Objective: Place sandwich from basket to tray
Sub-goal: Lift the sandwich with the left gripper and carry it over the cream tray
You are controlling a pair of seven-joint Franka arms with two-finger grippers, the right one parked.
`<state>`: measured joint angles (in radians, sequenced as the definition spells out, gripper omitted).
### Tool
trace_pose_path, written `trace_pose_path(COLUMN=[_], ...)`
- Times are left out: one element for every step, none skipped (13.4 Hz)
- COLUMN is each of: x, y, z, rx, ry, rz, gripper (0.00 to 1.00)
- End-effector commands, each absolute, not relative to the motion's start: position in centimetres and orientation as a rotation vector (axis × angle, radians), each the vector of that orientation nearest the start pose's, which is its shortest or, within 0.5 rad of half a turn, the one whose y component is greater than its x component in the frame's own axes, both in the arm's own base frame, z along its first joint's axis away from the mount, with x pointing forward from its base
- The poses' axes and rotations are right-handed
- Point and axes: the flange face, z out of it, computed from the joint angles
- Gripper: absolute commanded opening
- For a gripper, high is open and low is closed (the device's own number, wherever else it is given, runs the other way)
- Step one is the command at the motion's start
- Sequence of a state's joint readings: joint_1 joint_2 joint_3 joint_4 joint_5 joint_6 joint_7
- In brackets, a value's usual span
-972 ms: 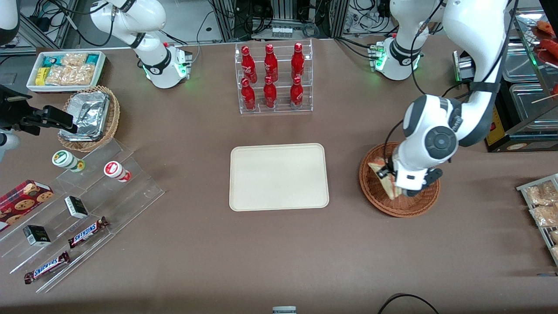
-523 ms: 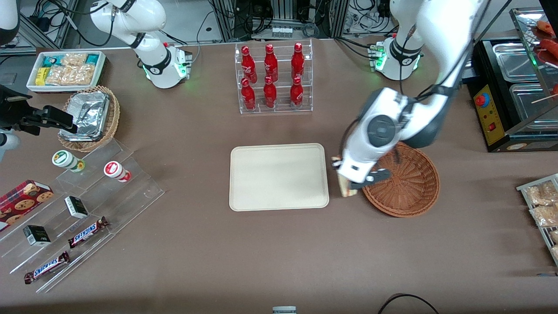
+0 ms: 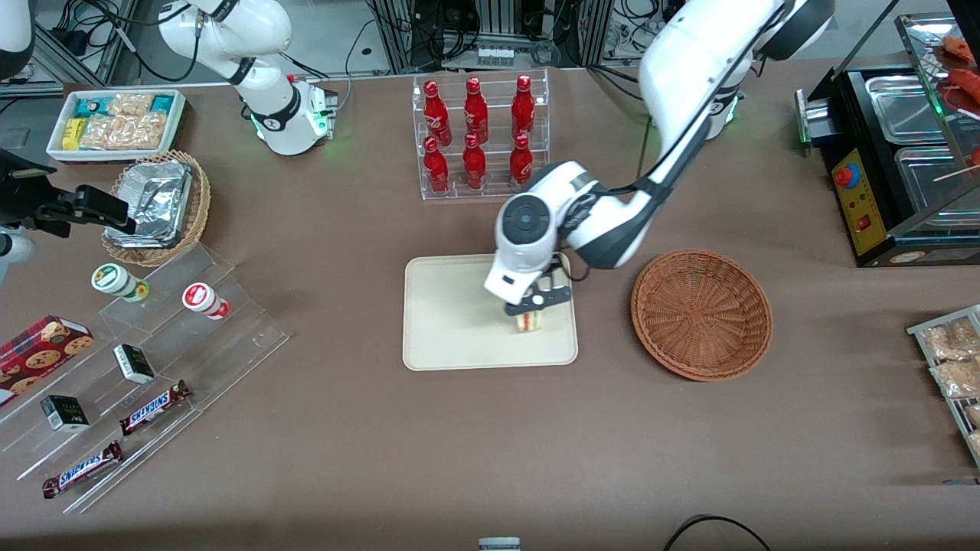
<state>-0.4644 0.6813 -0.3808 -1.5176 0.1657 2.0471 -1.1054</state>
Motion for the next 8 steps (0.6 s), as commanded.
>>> trace_pose_path(x=[50.5, 50.3, 50.4, 50.8, 50.5, 50.7, 51.2, 51.2], y=[-51.8, -52.9, -53.9, -54.2, -54.5, -54.6, -54.3, -54.3], z=[26.9, 26.3, 25.6, 25.0, 24.4, 24.2, 24.1, 23.6], rx=[-3.092, -3.1, -3.104, -3.091, -3.065, -3.052, -3.044, -3.04], ry=[-0.413, -0.415, -0.417, -0.415, -0.409, -0.411, -0.422, -0.423], rz=[0.188, 0.193, 0.193, 0.152, 0.121, 0.098, 0.093, 0.1], gripper=[0.0, 0.0, 0.0, 0.0, 0.0, 0.0, 0.0, 0.0])
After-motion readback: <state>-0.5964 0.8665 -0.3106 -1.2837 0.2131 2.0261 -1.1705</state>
